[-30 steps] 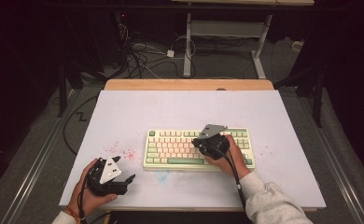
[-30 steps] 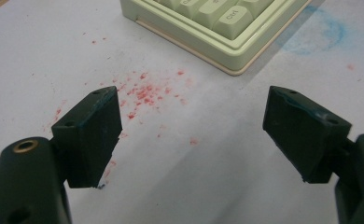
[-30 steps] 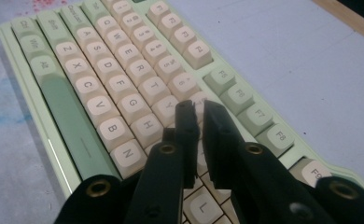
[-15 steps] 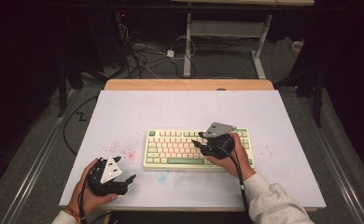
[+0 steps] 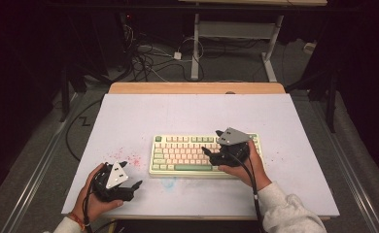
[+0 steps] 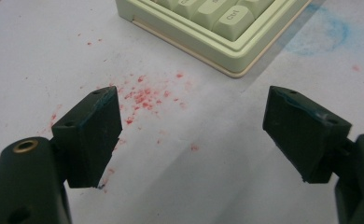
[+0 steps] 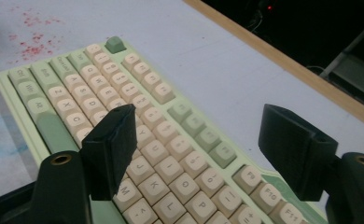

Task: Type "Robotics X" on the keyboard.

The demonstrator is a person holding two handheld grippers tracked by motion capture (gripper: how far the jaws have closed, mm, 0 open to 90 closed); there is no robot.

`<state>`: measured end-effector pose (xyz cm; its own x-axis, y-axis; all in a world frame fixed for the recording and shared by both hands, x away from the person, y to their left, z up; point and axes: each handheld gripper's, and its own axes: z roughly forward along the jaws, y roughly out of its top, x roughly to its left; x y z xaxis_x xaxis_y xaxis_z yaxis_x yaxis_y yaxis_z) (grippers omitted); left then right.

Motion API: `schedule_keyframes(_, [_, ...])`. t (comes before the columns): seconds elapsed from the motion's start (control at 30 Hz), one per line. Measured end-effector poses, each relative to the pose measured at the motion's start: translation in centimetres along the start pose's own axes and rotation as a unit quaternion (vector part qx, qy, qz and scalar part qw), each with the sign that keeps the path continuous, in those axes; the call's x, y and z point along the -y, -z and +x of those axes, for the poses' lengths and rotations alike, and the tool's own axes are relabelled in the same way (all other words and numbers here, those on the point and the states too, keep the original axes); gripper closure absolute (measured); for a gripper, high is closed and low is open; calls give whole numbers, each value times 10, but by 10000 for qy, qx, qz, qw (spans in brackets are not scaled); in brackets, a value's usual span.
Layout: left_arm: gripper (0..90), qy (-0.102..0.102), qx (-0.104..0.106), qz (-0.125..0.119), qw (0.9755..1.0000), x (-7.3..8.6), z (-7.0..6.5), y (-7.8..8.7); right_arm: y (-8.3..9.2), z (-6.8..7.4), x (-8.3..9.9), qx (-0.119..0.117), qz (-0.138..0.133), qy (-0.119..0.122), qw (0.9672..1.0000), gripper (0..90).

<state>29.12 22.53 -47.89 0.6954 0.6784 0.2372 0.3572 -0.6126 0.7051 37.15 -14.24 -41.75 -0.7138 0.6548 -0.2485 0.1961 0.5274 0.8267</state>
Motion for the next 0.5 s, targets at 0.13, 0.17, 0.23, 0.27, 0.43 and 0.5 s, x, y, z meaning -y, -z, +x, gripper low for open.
schedule_keyframes(0.13, [187,-17,17,-17,10000,-2,0,-1,8,-1,1,112,-65,53,9999,267])
schedule_keyframes(0.17, [188,-9,24,-25,10000,-2,0,-1,10,-2,2,131,-76,66,9999,267])
schedule_keyframes(0.23, [190,11,35,-52,10000,-3,0,-1,14,-3,3,207,-96,91,9997,267])
schedule_keyframes(0.27, [194,14,30,-70,10000,-3,0,-1,16,-3,4,236,-117,79,9996,269])
schedule_keyframes(0.43, [203,101,43,-139,9998,-4,1,0,27,-6,9,357,-162,135,9991,269])
schedule_keyframes(0.5, [206,107,28,-149,9998,-4,1,1,32,-6,12,394,-166,147,9990,269])
